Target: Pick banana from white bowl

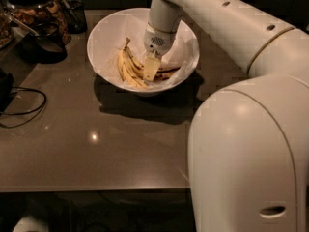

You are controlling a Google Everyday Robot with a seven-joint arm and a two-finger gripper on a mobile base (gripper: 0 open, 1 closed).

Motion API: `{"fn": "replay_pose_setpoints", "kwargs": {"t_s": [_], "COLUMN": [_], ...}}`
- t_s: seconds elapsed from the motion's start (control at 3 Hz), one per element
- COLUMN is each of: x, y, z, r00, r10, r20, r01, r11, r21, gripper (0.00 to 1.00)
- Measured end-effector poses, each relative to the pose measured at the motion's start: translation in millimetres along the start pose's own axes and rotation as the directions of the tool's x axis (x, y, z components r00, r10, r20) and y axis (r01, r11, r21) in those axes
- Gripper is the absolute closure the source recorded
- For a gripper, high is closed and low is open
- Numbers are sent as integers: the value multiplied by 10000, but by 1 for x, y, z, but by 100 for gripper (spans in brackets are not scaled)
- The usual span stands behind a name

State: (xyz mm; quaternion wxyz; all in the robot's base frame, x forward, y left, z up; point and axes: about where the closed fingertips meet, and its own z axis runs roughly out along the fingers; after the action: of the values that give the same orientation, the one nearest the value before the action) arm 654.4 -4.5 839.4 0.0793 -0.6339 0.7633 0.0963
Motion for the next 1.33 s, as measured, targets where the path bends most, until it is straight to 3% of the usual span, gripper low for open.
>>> {"fn": "replay_pose_setpoints", "kwargs": {"t_s": [1.0, 1.33], "x": [20, 18], "y": [-9, -18], "z": [-19, -36], "r00": [9963, 9977], "r10": [129, -122], "r20": [844, 662], "r01": [-107, 126], "r11": [9996, 9999], "r21": [-262, -59], "gripper": [100, 100]}}
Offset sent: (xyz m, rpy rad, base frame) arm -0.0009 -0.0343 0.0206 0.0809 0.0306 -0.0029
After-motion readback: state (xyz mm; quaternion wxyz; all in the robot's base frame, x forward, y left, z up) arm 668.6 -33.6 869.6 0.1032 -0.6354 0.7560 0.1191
